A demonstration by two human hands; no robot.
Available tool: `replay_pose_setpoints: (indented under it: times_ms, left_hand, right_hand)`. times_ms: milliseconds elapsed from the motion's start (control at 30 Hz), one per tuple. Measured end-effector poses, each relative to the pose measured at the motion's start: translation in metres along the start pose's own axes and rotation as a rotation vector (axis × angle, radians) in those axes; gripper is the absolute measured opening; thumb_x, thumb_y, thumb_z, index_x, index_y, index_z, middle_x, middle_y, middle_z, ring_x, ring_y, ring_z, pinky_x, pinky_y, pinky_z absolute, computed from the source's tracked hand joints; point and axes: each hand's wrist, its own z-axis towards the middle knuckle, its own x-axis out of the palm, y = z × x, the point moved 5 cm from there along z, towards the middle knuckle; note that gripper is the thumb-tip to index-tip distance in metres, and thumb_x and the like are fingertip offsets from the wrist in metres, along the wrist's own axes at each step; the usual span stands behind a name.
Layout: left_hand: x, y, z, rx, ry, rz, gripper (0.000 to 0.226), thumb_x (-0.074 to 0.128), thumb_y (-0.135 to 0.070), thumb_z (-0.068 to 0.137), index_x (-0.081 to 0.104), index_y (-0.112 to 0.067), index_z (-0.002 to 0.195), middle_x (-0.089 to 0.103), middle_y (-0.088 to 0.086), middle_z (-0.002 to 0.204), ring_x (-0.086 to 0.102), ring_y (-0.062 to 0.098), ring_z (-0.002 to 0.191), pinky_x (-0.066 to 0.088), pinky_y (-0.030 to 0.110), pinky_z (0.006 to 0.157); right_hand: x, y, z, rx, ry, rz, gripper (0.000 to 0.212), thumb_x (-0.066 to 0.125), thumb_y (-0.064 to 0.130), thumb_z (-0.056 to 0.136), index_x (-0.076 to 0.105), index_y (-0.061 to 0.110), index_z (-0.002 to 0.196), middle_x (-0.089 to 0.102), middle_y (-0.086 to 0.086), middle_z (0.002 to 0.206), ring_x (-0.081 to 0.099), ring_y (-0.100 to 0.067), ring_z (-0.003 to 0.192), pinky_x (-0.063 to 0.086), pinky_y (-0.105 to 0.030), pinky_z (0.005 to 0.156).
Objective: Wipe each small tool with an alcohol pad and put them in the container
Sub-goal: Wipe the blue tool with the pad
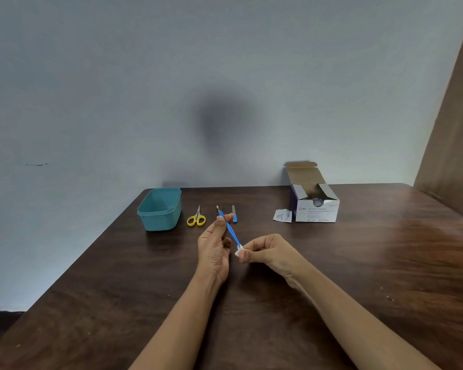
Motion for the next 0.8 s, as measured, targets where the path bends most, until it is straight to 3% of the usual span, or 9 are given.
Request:
replay_pose_setpoints:
  times_ms: [133,233,367,467,567,667,800]
  left_hand:
    - [-0.002,0.0,0.0,0.005,-0.043,-0.022,0.015,0.059,-0.018,0.091,0.069,-0.015,0.08,0.073,-0.01,0.076,0.048,0.005,0.072,0.037,0.021,0.065]
    - [-0.003,-0.001,0.001,0.02,-0.07,-0.036,0.013,0.06,-0.018,0.09,0.069,-0.016,0.082,0.073,-0.012,0.072,0.05,0.004,0.076,0.036,0.022,0.067]
    - [-0.006,-0.002,0.002,0.093,-0.095,0.008,0.009,0.063,-0.02,0.088,0.071,-0.019,0.083,0.073,-0.014,0.077,0.053,0.001,0.079,0.036,0.026,0.079]
    - [-0.008,-0.003,0.003,0.174,-0.096,0.063,0.007,0.065,-0.018,0.088,0.071,-0.015,0.089,0.073,-0.014,0.08,0.062,-0.005,0.081,0.039,0.023,0.086]
    - [-0.007,-0.005,0.002,0.239,-0.065,0.103,0.004,0.066,-0.013,0.086,0.07,-0.014,0.086,0.073,-0.015,0.074,0.064,-0.012,0.079,0.043,0.014,0.076]
    - [-0.005,-0.007,0.002,0.262,-0.044,0.098,0.006,0.067,-0.009,0.084,0.07,-0.014,0.083,0.074,-0.012,0.073,0.066,-0.009,0.079,0.046,0.003,0.066]
    - [-0.002,-0.006,0.0,0.265,-0.009,0.164,0.008,0.069,-0.009,0.083,0.073,-0.007,0.09,0.075,-0.005,0.081,0.067,-0.006,0.08,0.045,0.002,0.065]
  right_hand:
    - [-0.001,-0.002,0.0,-0.035,-0.158,-0.102,0.013,0.082,0.028,0.07,0.079,0.018,0.077,0.075,0.004,0.076,0.067,-0.008,0.08,0.053,-0.03,0.084]
    - [-0.003,-0.002,-0.001,-0.146,-0.329,-0.221,0.01,0.081,0.033,0.072,0.078,0.023,0.075,0.073,0.008,0.072,0.068,-0.006,0.075,0.054,-0.023,0.074]
    - [-0.001,0.006,-0.002,-0.372,-0.531,-0.511,0.005,0.078,0.027,0.077,0.077,0.022,0.077,0.067,0.012,0.067,0.059,-0.004,0.065,0.041,-0.011,0.058]
    - [0.002,0.009,-0.004,-0.518,-0.611,-0.677,0.005,0.077,0.02,0.078,0.076,0.017,0.075,0.067,0.006,0.068,0.052,-0.005,0.072,0.034,-0.011,0.059]
    - [0.0,0.01,-0.007,-0.516,-0.668,-0.706,0.003,0.077,0.021,0.078,0.075,0.019,0.077,0.068,0.007,0.071,0.051,-0.006,0.076,0.041,-0.02,0.063]
    - [-0.003,0.01,-0.01,-0.486,-0.702,-0.704,0.003,0.077,0.025,0.077,0.075,0.022,0.077,0.07,0.009,0.073,0.056,-0.009,0.079,0.044,-0.032,0.068]
    - [-0.003,0.01,-0.008,-0.479,-0.682,-0.669,0.005,0.077,0.027,0.077,0.074,0.023,0.075,0.07,0.011,0.074,0.059,-0.012,0.082,0.044,-0.035,0.072]
